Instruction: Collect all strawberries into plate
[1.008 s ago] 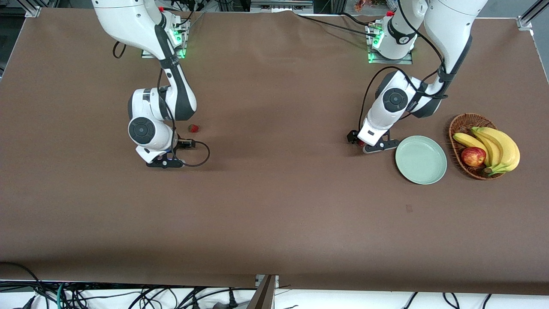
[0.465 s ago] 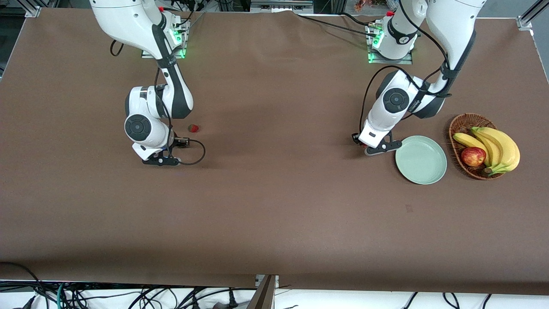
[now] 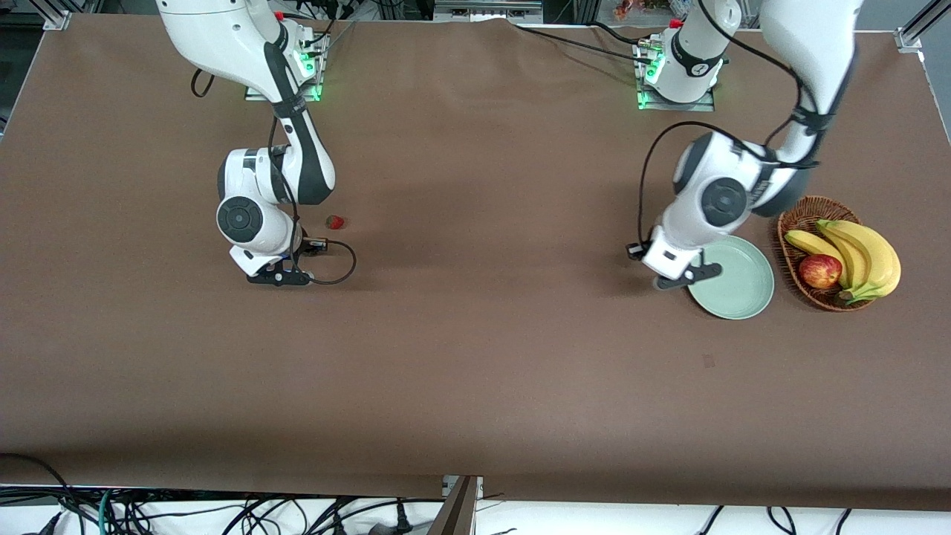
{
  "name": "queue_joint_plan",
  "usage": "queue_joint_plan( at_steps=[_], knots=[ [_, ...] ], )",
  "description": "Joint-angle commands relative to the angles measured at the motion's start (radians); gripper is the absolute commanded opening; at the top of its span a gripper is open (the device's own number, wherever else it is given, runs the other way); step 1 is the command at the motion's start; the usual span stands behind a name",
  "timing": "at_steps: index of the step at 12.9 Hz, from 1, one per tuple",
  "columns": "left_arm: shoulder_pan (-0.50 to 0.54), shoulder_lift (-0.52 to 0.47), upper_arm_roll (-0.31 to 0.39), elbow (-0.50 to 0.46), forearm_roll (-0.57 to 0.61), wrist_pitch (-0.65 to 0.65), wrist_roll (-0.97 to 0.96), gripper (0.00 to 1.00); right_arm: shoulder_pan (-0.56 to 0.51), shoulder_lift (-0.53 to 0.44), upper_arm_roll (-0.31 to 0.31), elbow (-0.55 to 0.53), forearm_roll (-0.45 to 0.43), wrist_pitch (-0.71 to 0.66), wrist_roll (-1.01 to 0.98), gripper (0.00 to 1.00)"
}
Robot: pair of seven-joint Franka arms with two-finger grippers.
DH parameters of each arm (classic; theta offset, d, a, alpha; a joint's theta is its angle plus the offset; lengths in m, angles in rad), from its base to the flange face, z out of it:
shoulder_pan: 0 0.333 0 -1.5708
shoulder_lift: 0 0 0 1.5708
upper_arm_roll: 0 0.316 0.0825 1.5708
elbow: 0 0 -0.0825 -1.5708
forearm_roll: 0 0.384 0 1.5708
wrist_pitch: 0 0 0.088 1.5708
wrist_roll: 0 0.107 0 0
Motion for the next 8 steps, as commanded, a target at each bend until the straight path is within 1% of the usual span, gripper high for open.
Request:
queue_joint_plan(
  at_steps=[1, 3, 4, 5, 6, 7, 8],
  knots=[
    [0.022, -0.009, 0.122, 0.076, -0.055, -0.103, 0.254, 0.15, 0.01, -0.035, -0.003, 0.012, 0.012, -0.016, -0.01, 0.18],
    [0.025, 0.003, 0.222, 0.073, -0.07, -0.096, 0.452, 0.15, 0.013, -0.023, -0.001, 0.139, 0.024, -0.108, -0.006, 0.18],
    [0.026, 0.013, 0.27, 0.066, -0.084, -0.09, 0.544, 0.15, 0.018, -0.005, 0.006, 0.233, 0.058, -0.166, 0.003, 0.18],
    [0.032, 0.026, 0.301, 0.055, -0.101, -0.067, 0.624, 0.15, 0.018, 0.041, 0.026, 0.343, 0.114, -0.22, 0.019, 0.18],
    [0.045, 0.035, 0.319, 0.026, -0.106, -0.02, 0.687, 0.15, 0.018, 0.092, 0.043, 0.441, 0.168, -0.249, 0.055, 0.19],
    [0.049, 0.047, 0.332, 0.004, -0.106, 0.025, 0.72, 0.15, 0.018, 0.145, 0.057, 0.521, 0.214, -0.251, 0.102, 0.19],
    [0.049, 0.066, 0.336, -0.011, -0.106, 0.069, 0.726, 0.15, 0.018, 0.2, 0.089, 0.607, 0.255, -0.244, 0.16, 0.19]
  ],
)
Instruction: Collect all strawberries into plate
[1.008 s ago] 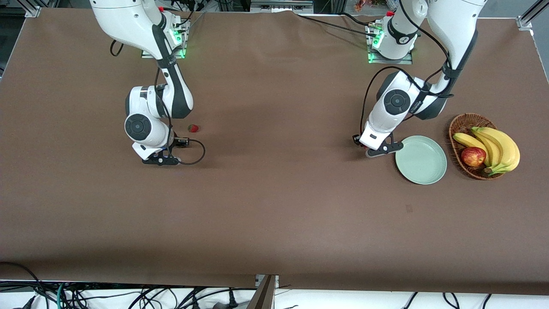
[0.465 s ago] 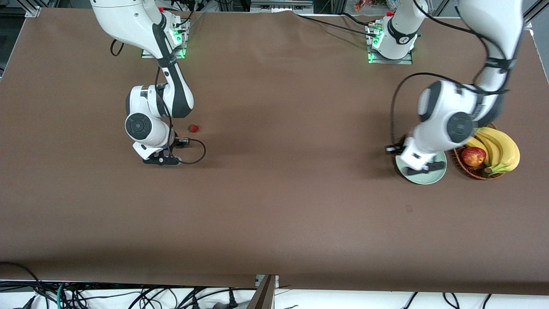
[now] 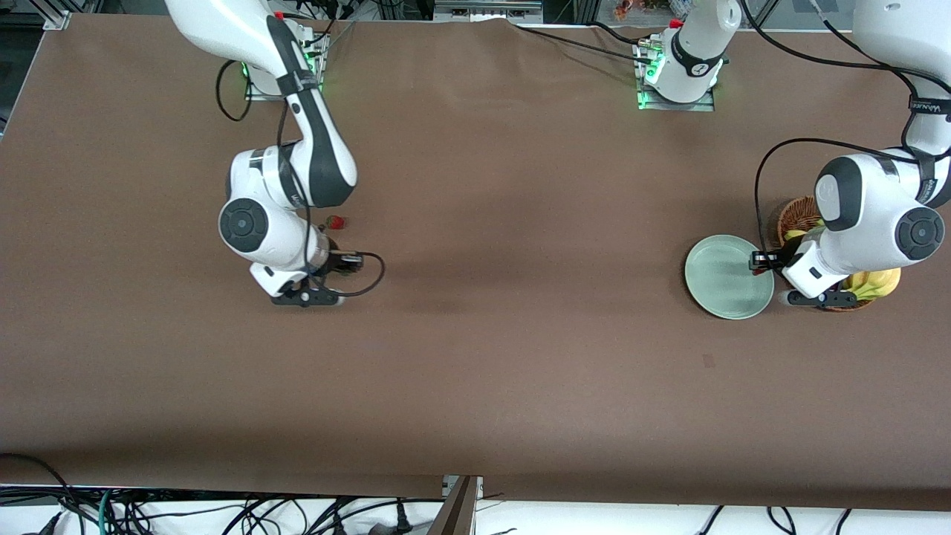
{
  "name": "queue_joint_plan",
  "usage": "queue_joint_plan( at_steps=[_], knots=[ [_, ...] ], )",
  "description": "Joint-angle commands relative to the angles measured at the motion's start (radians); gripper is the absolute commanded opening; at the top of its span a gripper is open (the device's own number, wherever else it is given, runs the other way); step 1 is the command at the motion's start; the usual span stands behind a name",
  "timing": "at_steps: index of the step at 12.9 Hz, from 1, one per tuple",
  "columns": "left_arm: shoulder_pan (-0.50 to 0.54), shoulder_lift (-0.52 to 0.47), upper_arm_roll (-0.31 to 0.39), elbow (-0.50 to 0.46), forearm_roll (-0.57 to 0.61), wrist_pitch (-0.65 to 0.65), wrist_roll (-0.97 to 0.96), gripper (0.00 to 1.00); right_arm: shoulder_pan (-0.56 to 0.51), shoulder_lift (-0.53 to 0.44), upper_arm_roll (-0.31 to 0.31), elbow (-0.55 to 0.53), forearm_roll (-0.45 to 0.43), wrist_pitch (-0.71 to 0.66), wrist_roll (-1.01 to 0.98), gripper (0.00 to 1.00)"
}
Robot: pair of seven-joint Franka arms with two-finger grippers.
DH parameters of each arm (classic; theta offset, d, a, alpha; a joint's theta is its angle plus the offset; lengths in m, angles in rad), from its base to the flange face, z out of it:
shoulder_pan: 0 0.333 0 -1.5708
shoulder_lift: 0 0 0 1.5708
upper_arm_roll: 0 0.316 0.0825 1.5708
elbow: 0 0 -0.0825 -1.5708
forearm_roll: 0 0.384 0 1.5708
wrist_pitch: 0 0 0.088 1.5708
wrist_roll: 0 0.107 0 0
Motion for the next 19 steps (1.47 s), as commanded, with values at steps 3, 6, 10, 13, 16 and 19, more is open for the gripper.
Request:
queue_joint_plan(
  at_steps=[3, 6, 10, 13, 16, 19],
  knots=[
    [0.0, 0.047, 0.011, -0.067, -0.029, 0.143, 0.069, 0.18, -0.003, 0.26, 0.116, 0.409, 0.102, -0.019, 0.295, 0.2],
    [-0.002, 0.054, 0.012, -0.053, -0.029, 0.133, 0.101, 1.0, -0.005, 0.327, 0.312, 0.458, 0.102, 0.227, 0.556, 0.21],
    [-0.011, -0.034, 0.011, 0.016, -0.029, -0.003, 0.083, 1.0, 0.087, 0.485, 0.454, 0.533, 0.096, 0.616, 0.763, 0.31],
    [-0.013, -0.068, 0.005, 0.014, -0.029, -0.013, 0.054, 1.0, 0.17, 0.516, 0.454, 0.535, 0.093, 0.772, 0.898, 0.52],
    [-0.016, -0.087, -0.046, 0.011, -0.029, -0.012, -0.057, 1.0, 0.184, 0.501, 0.442, 0.527, 0.082, 0.819, 0.922, 0.85],
    [-0.016, -0.093, -0.138, 0.008, -0.027, -0.004, -0.205, 1.0, 0.163, 0.429, 0.333, 0.513, -0.039, 0.519, 0.879, 0.92]
  ],
)
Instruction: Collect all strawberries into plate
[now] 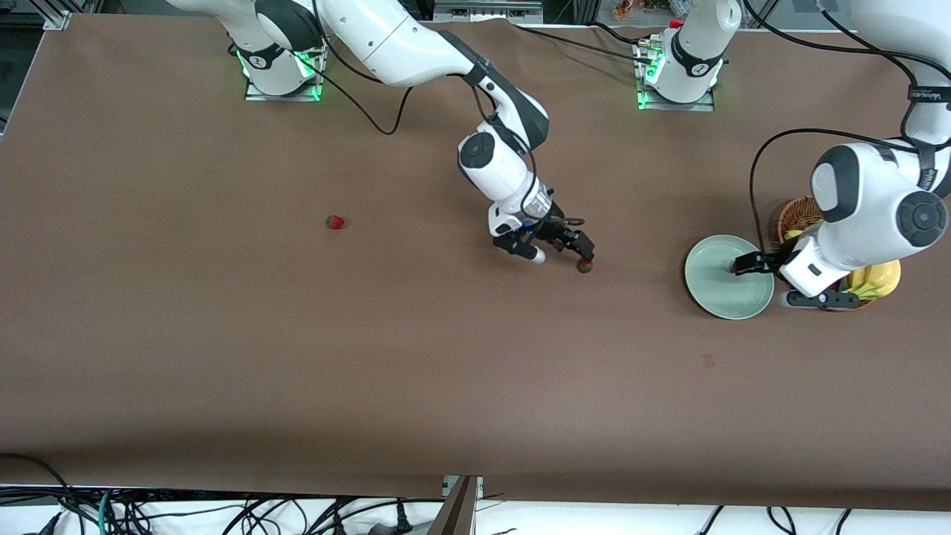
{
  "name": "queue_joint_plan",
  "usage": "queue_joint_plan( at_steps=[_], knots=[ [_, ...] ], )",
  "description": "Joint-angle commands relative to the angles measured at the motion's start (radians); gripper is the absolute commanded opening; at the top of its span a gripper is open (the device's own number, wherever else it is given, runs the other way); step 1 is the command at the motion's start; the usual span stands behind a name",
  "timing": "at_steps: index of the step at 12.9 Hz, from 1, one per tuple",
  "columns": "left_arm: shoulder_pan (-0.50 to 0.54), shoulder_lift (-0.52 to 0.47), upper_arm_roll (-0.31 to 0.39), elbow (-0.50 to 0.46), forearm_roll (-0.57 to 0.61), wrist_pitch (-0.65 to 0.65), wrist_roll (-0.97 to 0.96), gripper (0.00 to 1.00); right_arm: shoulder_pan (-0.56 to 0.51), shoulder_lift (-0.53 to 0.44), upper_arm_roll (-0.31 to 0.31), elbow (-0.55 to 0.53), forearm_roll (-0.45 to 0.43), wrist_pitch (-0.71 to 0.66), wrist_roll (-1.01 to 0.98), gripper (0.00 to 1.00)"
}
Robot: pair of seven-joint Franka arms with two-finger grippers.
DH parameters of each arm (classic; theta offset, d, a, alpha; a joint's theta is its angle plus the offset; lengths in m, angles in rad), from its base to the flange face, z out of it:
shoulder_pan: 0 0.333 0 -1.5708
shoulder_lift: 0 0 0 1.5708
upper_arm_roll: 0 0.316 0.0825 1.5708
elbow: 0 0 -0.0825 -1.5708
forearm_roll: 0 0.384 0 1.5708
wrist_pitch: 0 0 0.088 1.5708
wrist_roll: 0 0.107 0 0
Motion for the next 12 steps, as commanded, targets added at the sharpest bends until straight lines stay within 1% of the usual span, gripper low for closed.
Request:
queue_joint_plan(
  at_steps=[1, 2, 4, 6, 7, 8, 9, 10, 12],
  knots=[
    [-0.003, -0.02, -0.077, -0.012, -0.018, 0.003, -0.135, 1.0, -0.042, -0.098, -0.058, -0.008, -0.086, -0.287, -0.07, 0.92],
    [-0.004, -0.017, -0.105, -0.012, -0.013, 0.014, -0.183, 1.0, -0.068, -0.143, -0.078, -0.029, -0.085, -0.396, -0.16, 0.92],
    [-0.018, -0.006, -0.162, -0.01, -0.012, 0.049, -0.29, 1.0, -0.085, -0.254, -0.163, -0.158, -0.079, -0.501, -0.384, 0.92],
    [-0.029, 0.02, -0.251, -0.007, 0.005, 0.075, -0.435, 1.0, -0.102, -0.345, -0.232, -0.265, -0.078, -0.611, -0.536, 0.92],
    [-0.044, 0.032, -0.278, -0.01, 0.014, 0.11, -0.507, 1.0, -0.104, -0.399, -0.266, -0.341, -0.078, -0.625, -0.593, 0.92],
    [-0.053, 0.052, -0.32, -0.01, 0.016, 0.141, -0.584, 1.0, -0.104, -0.464, -0.292, -0.449, -0.078, -0.624, -0.679, 0.92],
    [-0.054, 0.072, -0.366, -0.01, 0.048, 0.167, -0.661, 1.0, -0.102, -0.529, -0.317, -0.556, -0.078, -0.615, -0.768, 0.92],
    [-0.054, 0.097, -0.404, -0.013, 0.118, 0.184, -0.756, 1.0, -0.102, -0.595, -0.35, -0.668, -0.078, -0.605, -0.846, 0.92],
    [-0.054, 0.167, -0.453, -0.013, 0.244, 0.23, -0.908, 1.0, -0.102, -0.678, -0.395, -0.851, -0.078, -0.573, -0.973, 0.92]
  ],
)
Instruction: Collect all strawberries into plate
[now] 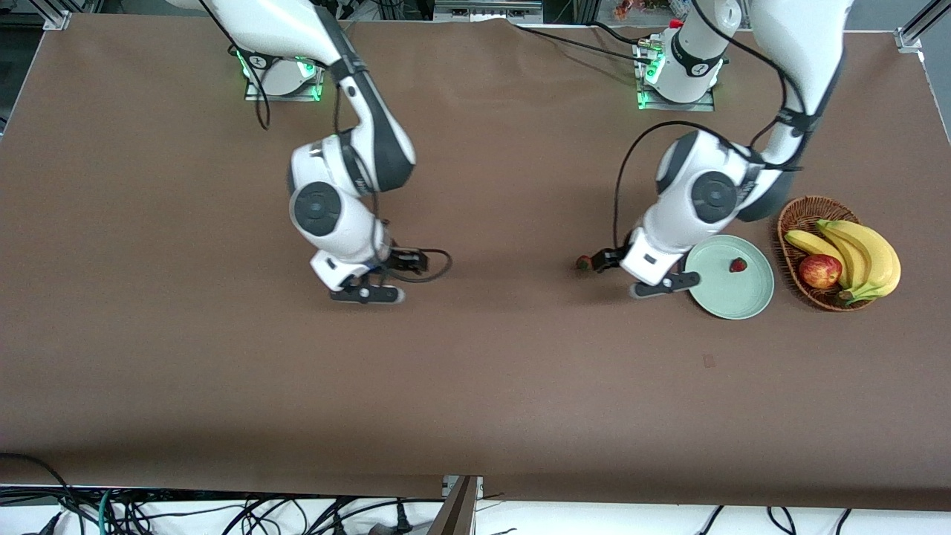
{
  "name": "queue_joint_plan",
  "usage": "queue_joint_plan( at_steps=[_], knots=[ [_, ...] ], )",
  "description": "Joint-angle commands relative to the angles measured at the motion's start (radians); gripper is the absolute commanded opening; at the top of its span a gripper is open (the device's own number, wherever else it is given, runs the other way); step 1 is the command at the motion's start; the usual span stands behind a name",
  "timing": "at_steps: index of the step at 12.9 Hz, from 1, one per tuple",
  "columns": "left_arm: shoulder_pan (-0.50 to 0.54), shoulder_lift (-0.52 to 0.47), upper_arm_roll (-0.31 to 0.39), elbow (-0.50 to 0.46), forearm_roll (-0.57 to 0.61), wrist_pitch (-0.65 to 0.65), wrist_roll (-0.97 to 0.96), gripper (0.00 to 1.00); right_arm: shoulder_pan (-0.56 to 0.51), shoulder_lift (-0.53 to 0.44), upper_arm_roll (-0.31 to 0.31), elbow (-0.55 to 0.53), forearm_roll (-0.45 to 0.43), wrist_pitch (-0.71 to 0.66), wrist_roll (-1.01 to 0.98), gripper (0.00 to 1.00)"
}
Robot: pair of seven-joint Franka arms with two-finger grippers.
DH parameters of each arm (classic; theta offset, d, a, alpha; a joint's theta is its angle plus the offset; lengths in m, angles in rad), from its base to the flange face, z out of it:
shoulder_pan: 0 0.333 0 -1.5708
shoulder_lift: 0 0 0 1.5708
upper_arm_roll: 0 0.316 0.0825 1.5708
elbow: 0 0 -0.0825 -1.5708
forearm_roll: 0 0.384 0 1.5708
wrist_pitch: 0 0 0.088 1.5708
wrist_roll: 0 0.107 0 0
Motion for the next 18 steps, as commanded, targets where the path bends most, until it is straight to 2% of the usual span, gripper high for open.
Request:
queue_joint_plan(
  at_steps=[1, 4, 7, 8, 9, 10, 11, 13, 15, 17, 18],
  knots=[
    [0.008, 0.098, -0.036, 0.003, 0.135, 0.08, -0.169, 1.0, 0.019, -0.183, -0.031, -0.346, -0.007, 0.125, -0.141, 0.92],
    [0.0, 0.162, -0.044, 0.001, 0.174, 0.111, -0.219, 1.0, 0.022, -0.237, -0.012, -0.616, -0.01, 0.418, -0.19, 0.92],
    [-0.002, 0.173, -0.05, -0.005, 0.174, 0.118, -0.243, 1.0, 0.022, -0.194, 0.021, -0.708, -0.009, 0.599, -0.199, 0.91],
    [-0.002, 0.173, -0.061, -0.005, 0.172, 0.117, -0.249, 0.87, 0.022, -0.183, 0.028, -0.71, -0.007, 0.609, -0.199, 0.87],
    [-0.002, 0.173, -0.062, -0.003, 0.172, 0.114, -0.249, 0.64, 0.022, -0.182, 0.03, -0.71, -0.006, 0.609, -0.199, 0.83],
    [-0.002, 0.173, -0.062, -0.003, 0.172, 0.109, -0.251, 0.46, 0.022, -0.183, 0.03, -0.71, -0.005, 0.607, -0.199, 0.78],
    [-0.002, 0.173, -0.062, -0.005, 0.172, 0.106, -0.251, 0.36, 0.022, -0.183, 0.03, -0.71, -0.005, 0.607, -0.199, 0.7],
    [-0.002, 0.173, -0.062, -0.005, 0.172, 0.105, -0.251, 0.34, 0.022, -0.183, 0.03, -0.71, -0.005, 0.607, -0.201, 0.52],
    [0.0, 0.166, -0.064, 0.001, 0.172, 0.098, -0.245, 0.31, 0.022, -0.183, 0.03, -0.707, -0.007, 0.607, -0.202, 0.29],
    [0.021, 0.133, -0.062, 0.052, 0.143, 0.008, -0.192, 0.26, 0.02, -0.183, 0.03, -0.698, -0.006, 0.606, -0.24, 0.18],
    [0.038, 0.126, -0.058, 0.102, 0.076, -0.07, -0.109, 0.26, 0.02, -0.185, 0.028, -0.687, -0.005, 0.603, -0.245, 0.16]
  ],
)
